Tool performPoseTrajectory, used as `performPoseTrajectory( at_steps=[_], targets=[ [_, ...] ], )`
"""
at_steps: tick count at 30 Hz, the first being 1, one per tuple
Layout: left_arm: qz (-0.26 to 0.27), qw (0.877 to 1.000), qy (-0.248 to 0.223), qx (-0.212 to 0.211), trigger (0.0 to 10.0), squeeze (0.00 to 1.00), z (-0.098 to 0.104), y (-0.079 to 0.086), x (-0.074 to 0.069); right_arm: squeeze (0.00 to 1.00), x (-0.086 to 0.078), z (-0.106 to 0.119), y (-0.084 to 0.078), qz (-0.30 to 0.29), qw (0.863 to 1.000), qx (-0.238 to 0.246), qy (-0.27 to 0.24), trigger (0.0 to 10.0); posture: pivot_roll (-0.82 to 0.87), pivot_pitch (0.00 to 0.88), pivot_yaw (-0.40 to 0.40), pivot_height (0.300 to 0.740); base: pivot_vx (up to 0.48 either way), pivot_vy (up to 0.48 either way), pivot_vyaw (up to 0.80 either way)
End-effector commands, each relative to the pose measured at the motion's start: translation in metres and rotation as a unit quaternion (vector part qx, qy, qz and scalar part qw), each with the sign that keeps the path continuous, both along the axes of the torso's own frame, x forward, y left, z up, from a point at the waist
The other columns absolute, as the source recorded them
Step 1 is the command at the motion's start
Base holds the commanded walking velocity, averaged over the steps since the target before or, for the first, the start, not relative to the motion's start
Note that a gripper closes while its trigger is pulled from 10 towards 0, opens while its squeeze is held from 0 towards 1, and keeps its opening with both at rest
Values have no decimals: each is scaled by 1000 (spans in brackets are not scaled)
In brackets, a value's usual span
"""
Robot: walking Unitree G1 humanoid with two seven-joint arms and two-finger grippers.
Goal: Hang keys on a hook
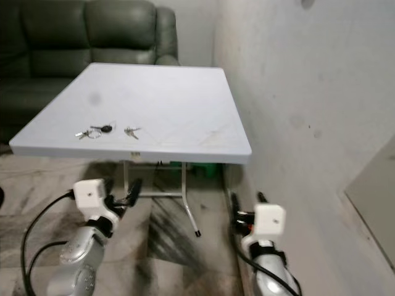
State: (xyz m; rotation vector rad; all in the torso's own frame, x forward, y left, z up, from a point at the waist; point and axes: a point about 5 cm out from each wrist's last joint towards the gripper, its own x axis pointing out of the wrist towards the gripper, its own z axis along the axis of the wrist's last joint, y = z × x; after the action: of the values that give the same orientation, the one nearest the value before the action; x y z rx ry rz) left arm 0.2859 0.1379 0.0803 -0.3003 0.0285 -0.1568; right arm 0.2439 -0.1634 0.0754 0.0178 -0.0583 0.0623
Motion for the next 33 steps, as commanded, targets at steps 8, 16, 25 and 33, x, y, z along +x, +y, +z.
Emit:
performPoseTrajectory(
  at_steps=[8, 16, 25, 33],
  targets=[
    [-8, 1000, 8, 7, 10000, 0, 1, -4, 5, 0, 4, 3, 0, 0, 1000, 14, -2, 10000, -45, 0, -37, 740, 0, 0, 248],
    [-5, 1000, 10, 6, 10000, 0, 1, 1, 9, 0, 5, 7, 0, 4, 1000, 8, -9, 10000, -47, 0, -36, 740, 0, 30, 0],
    [-2, 1000, 6, 5, 10000, 0, 4, 4, 13, 0, 6, 10, 0, 7, 1000, 7, -13, 10000, -46, 0, -39, 740, 0, 452, 0],
    [-1, 1000, 5, 1, 10000, 0, 3, 4, 13, 0, 6, 9, 1, 10, 1000, 7, -10, 10000, -44, 0, -44, 740, 0, 472, 0]
  ],
)
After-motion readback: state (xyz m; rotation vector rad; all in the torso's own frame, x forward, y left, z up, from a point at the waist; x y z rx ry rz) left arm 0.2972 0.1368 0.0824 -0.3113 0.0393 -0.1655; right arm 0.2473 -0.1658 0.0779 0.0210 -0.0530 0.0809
